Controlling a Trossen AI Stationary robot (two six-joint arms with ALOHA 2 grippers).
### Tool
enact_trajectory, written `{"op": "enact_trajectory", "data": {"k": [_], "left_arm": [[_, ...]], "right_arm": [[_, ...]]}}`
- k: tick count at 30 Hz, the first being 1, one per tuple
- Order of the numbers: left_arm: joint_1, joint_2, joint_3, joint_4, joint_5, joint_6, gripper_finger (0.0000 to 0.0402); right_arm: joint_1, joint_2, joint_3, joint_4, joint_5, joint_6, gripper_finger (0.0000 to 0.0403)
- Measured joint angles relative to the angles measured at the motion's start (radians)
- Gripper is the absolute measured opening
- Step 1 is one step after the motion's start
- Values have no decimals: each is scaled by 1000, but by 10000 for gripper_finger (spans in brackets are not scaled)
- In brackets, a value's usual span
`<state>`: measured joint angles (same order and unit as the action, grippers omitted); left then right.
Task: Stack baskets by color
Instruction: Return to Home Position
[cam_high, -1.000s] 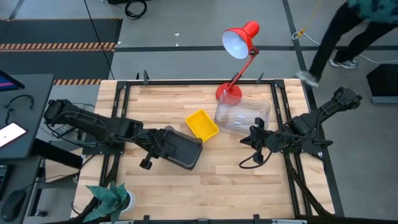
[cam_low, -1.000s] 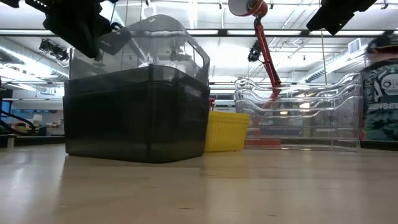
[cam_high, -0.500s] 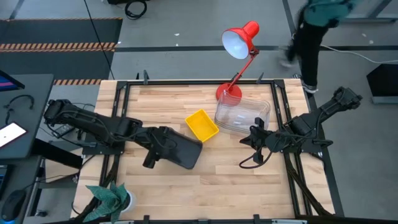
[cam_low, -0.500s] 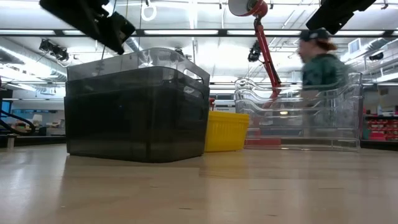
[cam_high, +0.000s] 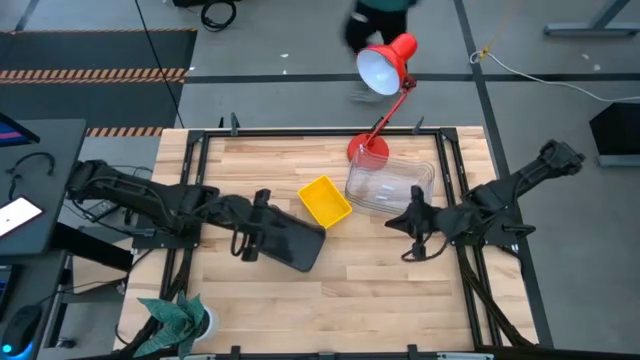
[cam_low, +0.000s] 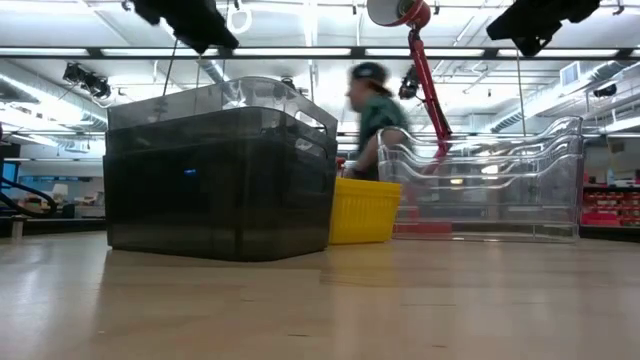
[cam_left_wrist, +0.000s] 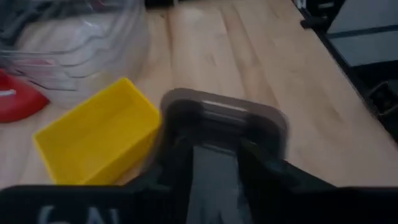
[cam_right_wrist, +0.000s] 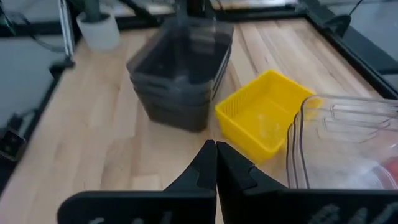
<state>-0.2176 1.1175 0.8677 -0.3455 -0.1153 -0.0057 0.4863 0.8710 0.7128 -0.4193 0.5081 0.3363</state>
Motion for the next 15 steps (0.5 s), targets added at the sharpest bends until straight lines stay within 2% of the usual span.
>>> {"op": "enact_trajectory", "data": {"k": [11, 15], "left_arm": [[94, -110, -296, 433, 30, 49, 64], [130, -162, -342, 457, 34, 121, 45]], "right_arm": [[-61, -223, -216, 192, -12, -82, 0], [-86, -304, -289, 248, -16, -104, 0]]}}
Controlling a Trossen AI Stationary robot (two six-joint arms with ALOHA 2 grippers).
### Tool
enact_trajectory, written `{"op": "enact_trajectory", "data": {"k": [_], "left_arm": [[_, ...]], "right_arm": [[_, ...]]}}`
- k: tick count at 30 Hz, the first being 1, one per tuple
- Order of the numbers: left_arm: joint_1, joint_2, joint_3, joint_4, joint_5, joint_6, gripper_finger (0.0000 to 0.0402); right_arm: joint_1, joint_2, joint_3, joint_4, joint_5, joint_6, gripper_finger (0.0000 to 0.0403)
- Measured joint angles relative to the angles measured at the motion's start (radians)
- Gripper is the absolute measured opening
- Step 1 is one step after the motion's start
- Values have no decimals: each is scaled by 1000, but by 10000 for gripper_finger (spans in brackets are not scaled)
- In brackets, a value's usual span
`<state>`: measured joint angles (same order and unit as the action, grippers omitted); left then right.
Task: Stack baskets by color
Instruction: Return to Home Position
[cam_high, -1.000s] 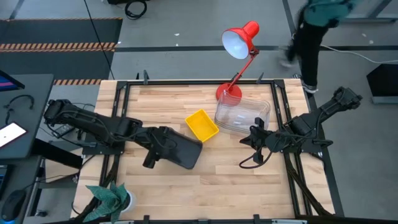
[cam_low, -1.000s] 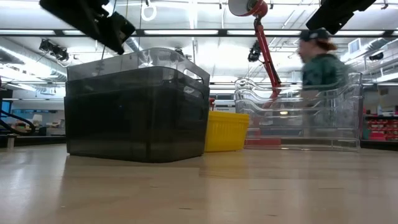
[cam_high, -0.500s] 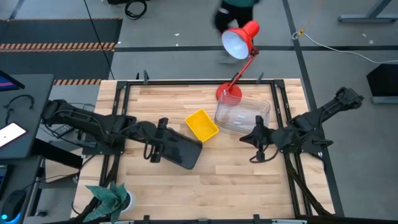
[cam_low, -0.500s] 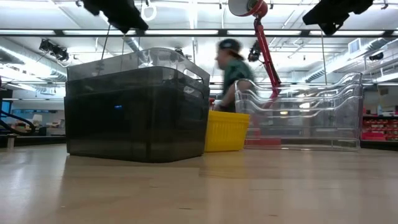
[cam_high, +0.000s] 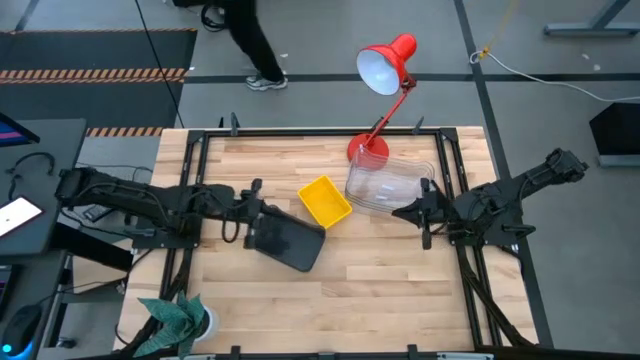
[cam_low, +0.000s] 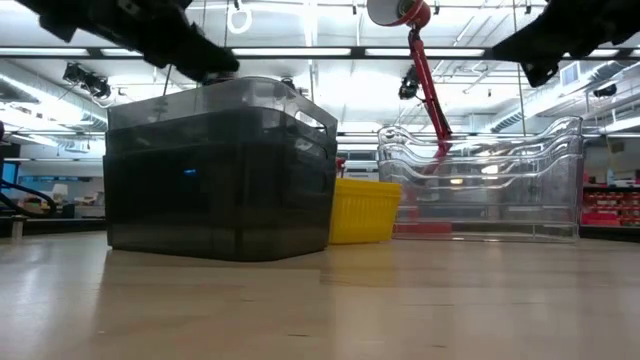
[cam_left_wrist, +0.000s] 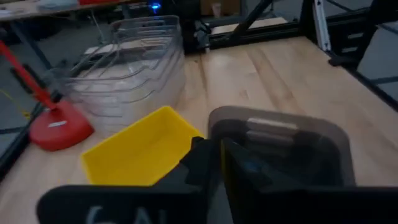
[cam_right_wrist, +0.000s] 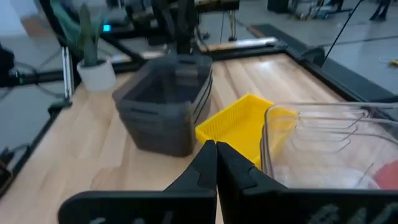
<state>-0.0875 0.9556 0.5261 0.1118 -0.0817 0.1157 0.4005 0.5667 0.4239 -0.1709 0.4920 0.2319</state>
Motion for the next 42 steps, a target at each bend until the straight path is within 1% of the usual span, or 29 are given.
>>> {"op": "enact_trajectory", "data": {"k": [3, 5, 7, 9, 11, 12, 15, 20, 23, 27, 29, 36, 38, 42], "left_arm": [[28, -48, -30, 22, 1, 50, 31], [47, -95, -72, 39, 5, 76, 21], [65, -129, -116, 115, 21, 91, 11], [81, -187, -168, 141, 23, 96, 5], [93, -233, -206, 179, 24, 88, 5], [100, -272, -226, 174, 24, 81, 5], [124, -364, -255, 174, 12, 49, 7], [152, -546, -300, 76, -49, 19, 4], [157, -637, -307, 6, -57, 0, 5], [157, -743, -307, -77, -56, -6, 3], [157, -791, -307, -126, -56, -3, 3], [157, -956, -307, -313, -75, -9, 4], [156, -954, -304, -340, -73, -24, 4], [156, -953, -305, -359, -21, -22, 3]], "right_arm": [[-23, -65, -46, 18, -5, 0, 0], [-41, -107, -78, 44, -7, 3, 0], [-59, -160, -117, 68, -26, 3, 0], [-80, -200, -157, 139, -52, -3, 0], [-105, -248, -201, 190, -98, -26, 0], [-119, -265, -217, 220, -119, -33, 0], [-163, -333, -251, 227, -180, -41, 0], [-231, -426, -292, 219, -233, -43, 0], [-258, -476, -312, 218, -278, -44, 0], [-273, -534, -347, 222, -307, -23, 0], [-273, -561, -366, 220, -306, 2, 0], [-273, -562, -388, 234, -268, 29, 0], [-273, -562, -388, 246, -252, 27, 0], [-273, -561, -388, 253, -242, 27, 3]]}}
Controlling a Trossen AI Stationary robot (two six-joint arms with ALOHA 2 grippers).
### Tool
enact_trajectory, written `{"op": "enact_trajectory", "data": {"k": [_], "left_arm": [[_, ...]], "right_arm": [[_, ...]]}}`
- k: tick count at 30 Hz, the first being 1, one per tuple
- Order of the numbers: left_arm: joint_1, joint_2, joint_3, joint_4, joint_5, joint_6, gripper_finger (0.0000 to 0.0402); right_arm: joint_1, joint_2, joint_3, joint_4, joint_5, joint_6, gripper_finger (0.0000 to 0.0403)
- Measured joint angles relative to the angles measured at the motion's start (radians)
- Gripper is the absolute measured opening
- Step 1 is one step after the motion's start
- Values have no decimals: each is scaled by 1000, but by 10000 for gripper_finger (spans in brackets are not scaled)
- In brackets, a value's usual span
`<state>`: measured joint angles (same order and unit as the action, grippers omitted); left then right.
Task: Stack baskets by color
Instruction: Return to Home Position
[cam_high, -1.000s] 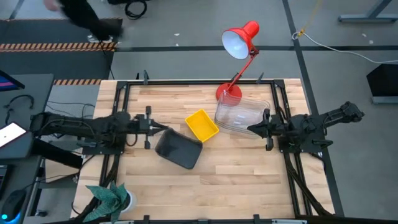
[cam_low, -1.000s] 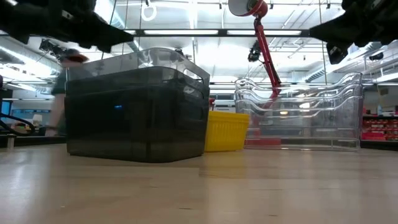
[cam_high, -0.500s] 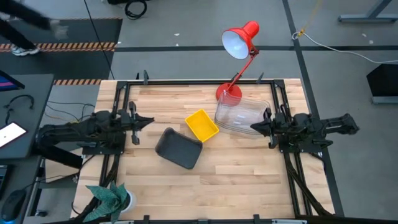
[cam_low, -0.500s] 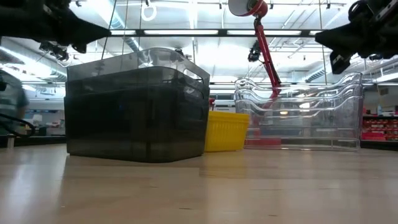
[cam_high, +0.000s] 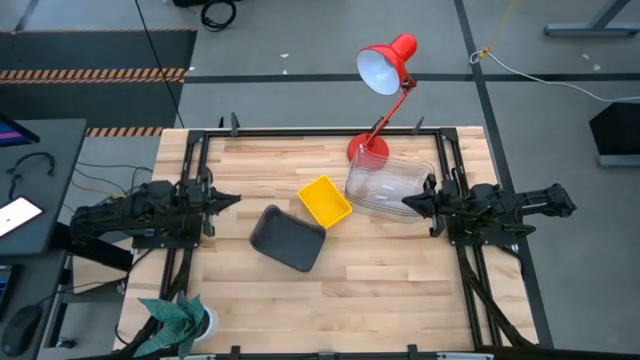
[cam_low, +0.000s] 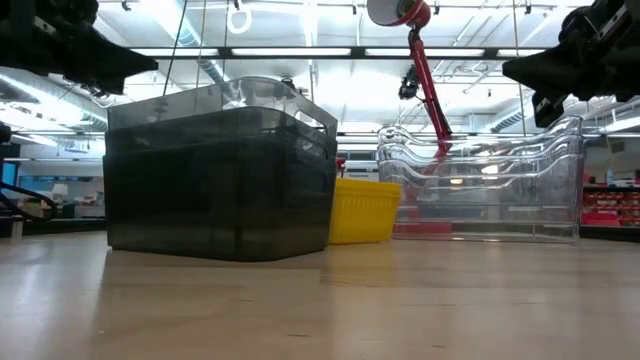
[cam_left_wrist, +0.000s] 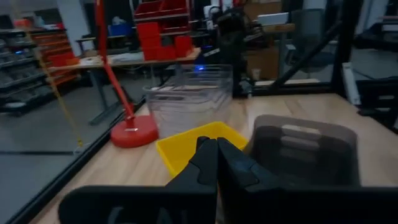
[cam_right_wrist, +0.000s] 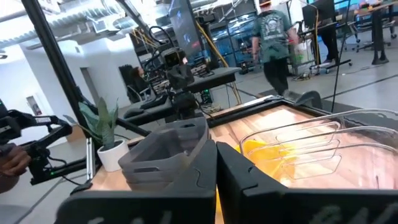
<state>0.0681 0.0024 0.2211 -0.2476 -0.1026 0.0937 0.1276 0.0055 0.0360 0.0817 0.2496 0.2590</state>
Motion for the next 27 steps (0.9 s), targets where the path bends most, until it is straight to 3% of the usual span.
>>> {"op": "enact_trajectory", "data": {"k": [9, 15, 27], "left_arm": [[0, 16, 0, 170, 17, -68, 26], [0, 17, 0, 167, 18, -235, 37], [0, 17, 0, 169, 18, -240, 28]], "right_arm": [[0, 4, 0, -7, -8, 1, 24], [0, 4, 0, -8, -8, 1, 23], [0, 4, 0, -8, -8, 1, 23]]}}
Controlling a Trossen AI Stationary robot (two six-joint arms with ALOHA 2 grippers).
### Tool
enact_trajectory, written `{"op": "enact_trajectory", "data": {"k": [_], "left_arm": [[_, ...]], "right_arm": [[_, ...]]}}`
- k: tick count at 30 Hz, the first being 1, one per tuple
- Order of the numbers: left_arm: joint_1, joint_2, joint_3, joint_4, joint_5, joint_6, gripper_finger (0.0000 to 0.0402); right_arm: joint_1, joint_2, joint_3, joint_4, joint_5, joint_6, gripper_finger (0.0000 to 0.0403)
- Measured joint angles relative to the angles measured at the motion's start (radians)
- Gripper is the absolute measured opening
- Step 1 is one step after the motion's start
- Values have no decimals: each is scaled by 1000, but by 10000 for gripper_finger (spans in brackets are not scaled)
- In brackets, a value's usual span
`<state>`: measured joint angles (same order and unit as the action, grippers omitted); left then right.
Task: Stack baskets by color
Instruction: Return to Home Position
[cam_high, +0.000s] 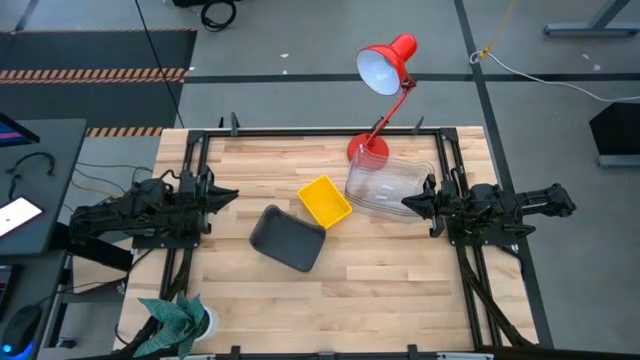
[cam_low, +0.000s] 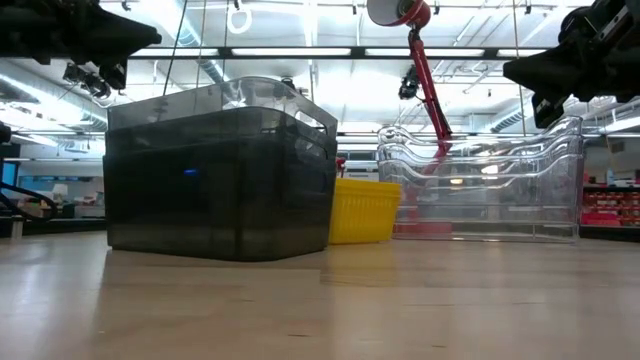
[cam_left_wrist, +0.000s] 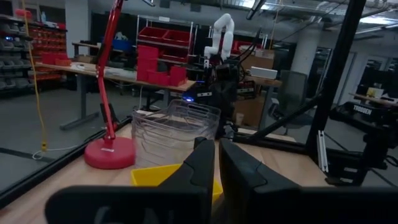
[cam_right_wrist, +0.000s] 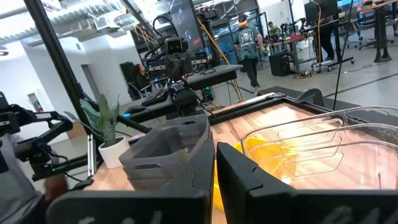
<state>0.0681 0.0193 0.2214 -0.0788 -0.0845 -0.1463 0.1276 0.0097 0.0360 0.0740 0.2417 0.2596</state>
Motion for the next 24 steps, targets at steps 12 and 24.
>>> {"op": "enact_trajectory", "data": {"k": [12, 24], "left_arm": [[0, 0, 0, 0, 0, 0, 39], [0, 0, 0, 0, 0, 0, 37]], "right_arm": [[0, 0, 0, 0, 0, 0, 23], [0, 0, 0, 0, 0, 0, 23]]}}
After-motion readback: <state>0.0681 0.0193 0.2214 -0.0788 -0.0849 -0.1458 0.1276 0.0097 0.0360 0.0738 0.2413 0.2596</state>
